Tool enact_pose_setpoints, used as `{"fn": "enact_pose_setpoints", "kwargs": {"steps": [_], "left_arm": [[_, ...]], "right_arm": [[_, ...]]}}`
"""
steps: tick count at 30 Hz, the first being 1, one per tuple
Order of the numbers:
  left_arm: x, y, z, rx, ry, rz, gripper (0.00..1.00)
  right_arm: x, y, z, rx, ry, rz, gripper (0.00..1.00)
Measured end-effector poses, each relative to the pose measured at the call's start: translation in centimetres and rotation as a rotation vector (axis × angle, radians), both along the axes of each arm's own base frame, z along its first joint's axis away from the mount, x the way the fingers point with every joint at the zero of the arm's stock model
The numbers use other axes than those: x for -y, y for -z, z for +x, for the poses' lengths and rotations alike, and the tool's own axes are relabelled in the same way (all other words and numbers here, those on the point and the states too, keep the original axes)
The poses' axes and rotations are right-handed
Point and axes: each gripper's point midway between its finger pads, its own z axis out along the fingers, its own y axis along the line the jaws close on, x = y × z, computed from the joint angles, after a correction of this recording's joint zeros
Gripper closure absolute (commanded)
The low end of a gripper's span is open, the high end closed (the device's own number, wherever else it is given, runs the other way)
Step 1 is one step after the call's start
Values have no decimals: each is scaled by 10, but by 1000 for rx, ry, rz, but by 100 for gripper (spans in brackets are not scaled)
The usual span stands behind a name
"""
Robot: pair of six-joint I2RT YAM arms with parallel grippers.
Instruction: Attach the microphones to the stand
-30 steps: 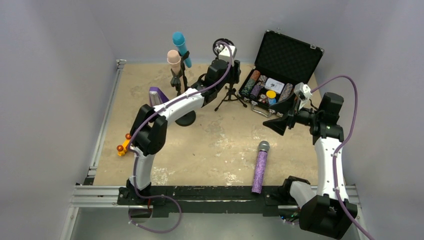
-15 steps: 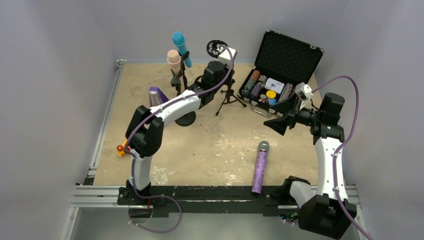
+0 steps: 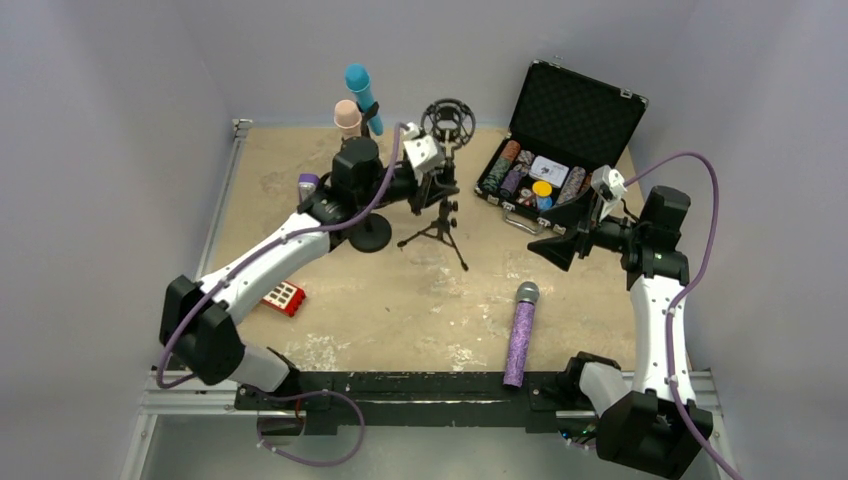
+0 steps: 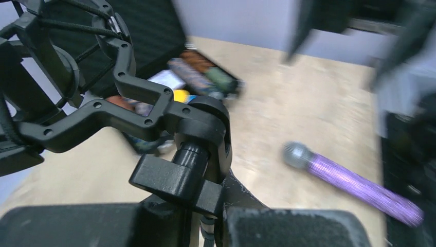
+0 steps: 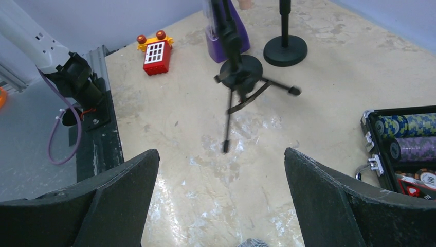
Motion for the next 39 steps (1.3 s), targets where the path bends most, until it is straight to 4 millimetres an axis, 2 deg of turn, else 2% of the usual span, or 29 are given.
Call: {"fn": "enact_pose_setpoints", "kwargs": {"steps": [3, 6, 8, 10, 12, 17, 21, 24, 28, 29, 32, 34, 39], "left_arm": [[0, 5, -58, -5, 207, -12, 100], [-9, 32, -109, -23, 356, -5, 100], [-17, 53, -128, -48, 404, 11, 100], [-21, 71, -138, -74, 434, 28, 100], [-23, 81, -141, -75, 446, 39, 100], [-25, 83, -144, -18, 460, 36, 100], [-28, 84, -146, 13, 448, 27, 70], [-34, 88, -141, 41, 382, 26, 53], [-48, 100, -133, 25, 250, 35, 37], [-51, 100, -131, 25, 219, 31, 28], [-61, 91, -128, 34, 141, 8, 11], [-68, 80, -126, 44, 86, -19, 2], [-99, 45, -125, 12, -110, -126, 1]], "right_arm": [[0, -1, -1, 5, 1, -1, 4], [0, -1, -1, 5, 1, -2, 4], [0, -1, -1, 5, 1, -2, 4], [0, -1, -1, 5, 1, -2, 4], [0, -1, 0, 5, 2, -2, 4], [0, -1, 0, 5, 2, -2, 4], [0, 0, 0, 4, 5, -4, 4], [1, 2, 1, 4, 9, -12, 5], [3, 8, 1, -26, 15, -36, 6], [4, 9, 1, -34, 16, -45, 6], [7, 19, 0, -60, 24, -77, 6], [8, 26, -3, -84, 36, -99, 6], [11, 37, -9, -95, 72, -145, 6]]}}
